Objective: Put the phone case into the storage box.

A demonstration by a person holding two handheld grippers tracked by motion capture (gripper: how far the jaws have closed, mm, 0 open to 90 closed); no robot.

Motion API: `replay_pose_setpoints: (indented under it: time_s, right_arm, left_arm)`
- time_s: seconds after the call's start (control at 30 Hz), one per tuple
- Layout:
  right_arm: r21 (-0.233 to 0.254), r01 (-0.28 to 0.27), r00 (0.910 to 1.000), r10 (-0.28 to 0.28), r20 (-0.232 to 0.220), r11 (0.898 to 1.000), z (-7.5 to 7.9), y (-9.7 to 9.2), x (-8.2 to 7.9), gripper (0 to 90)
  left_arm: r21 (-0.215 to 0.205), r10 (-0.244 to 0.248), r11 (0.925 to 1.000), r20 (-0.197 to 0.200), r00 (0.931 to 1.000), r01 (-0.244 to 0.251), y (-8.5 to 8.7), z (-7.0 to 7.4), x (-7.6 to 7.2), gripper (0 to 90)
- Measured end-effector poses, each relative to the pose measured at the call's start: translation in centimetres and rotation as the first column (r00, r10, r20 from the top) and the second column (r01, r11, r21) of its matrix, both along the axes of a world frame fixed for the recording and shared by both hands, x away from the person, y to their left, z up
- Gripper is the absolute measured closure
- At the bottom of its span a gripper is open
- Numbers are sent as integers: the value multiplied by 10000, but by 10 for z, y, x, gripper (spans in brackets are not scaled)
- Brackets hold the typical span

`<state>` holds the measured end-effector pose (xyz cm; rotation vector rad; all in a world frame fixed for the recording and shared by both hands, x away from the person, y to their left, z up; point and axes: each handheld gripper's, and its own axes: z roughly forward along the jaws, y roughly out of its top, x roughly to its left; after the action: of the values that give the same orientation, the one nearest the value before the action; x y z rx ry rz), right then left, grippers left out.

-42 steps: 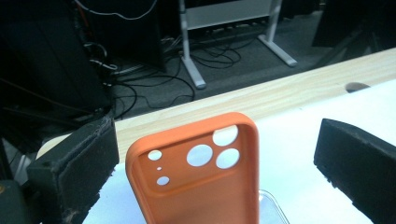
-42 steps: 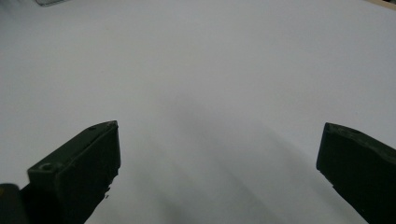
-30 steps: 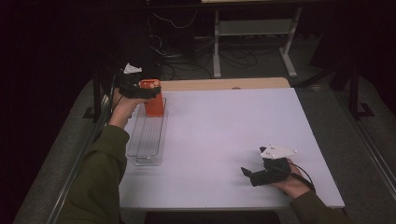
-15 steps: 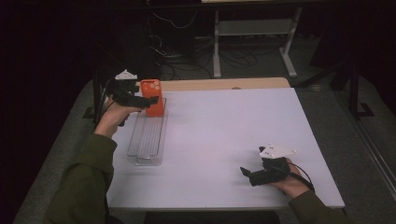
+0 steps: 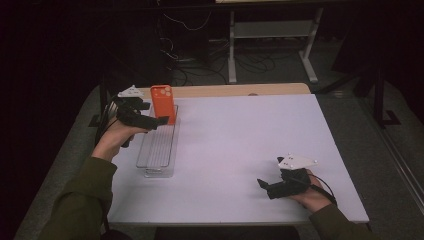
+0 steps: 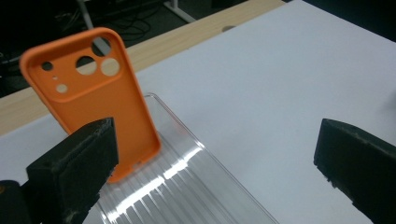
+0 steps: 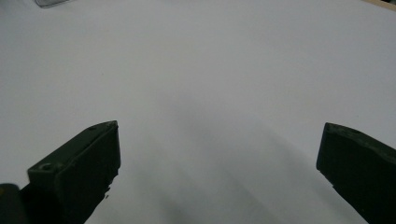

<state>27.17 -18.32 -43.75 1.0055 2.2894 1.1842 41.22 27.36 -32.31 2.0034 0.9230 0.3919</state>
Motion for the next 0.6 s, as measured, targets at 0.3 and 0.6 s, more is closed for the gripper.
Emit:
replay_pose_setpoints:
  time_s: [0.3, 0.6]
  right_arm:
    - [40, -28, 10000, 28, -81, 10000, 1, 0, 0, 0]
    - [53, -64, 9999, 64, -149, 10000, 1, 0, 0, 0]
  left_arm:
    - [-145, -549, 9984, -71, 9985, 548, -9, -7, -23, 0]
    - [-264, -918, 9954, 33, 9958, 919, -13, -12, -44, 0]
